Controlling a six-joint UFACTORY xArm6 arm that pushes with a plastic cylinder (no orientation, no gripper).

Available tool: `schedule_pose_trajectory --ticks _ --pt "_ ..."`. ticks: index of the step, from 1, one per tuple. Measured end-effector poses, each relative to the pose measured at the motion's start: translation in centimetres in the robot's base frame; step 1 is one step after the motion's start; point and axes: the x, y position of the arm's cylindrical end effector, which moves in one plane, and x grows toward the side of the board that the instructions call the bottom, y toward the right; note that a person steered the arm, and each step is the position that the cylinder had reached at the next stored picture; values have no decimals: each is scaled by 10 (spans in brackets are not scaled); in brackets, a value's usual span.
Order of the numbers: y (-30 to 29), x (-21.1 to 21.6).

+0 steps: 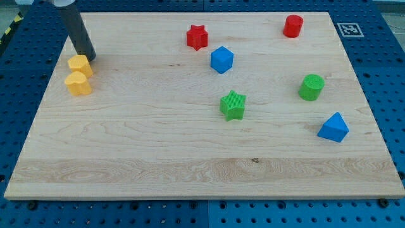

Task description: Place hexagon above the heart

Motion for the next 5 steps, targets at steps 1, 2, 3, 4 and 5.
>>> schedule_pose_trajectory --ticks 1,2,3,4,5 --pt "30 0" --pt "52 0" --pt "71 0" --pt "94 0" --pt "115 0"
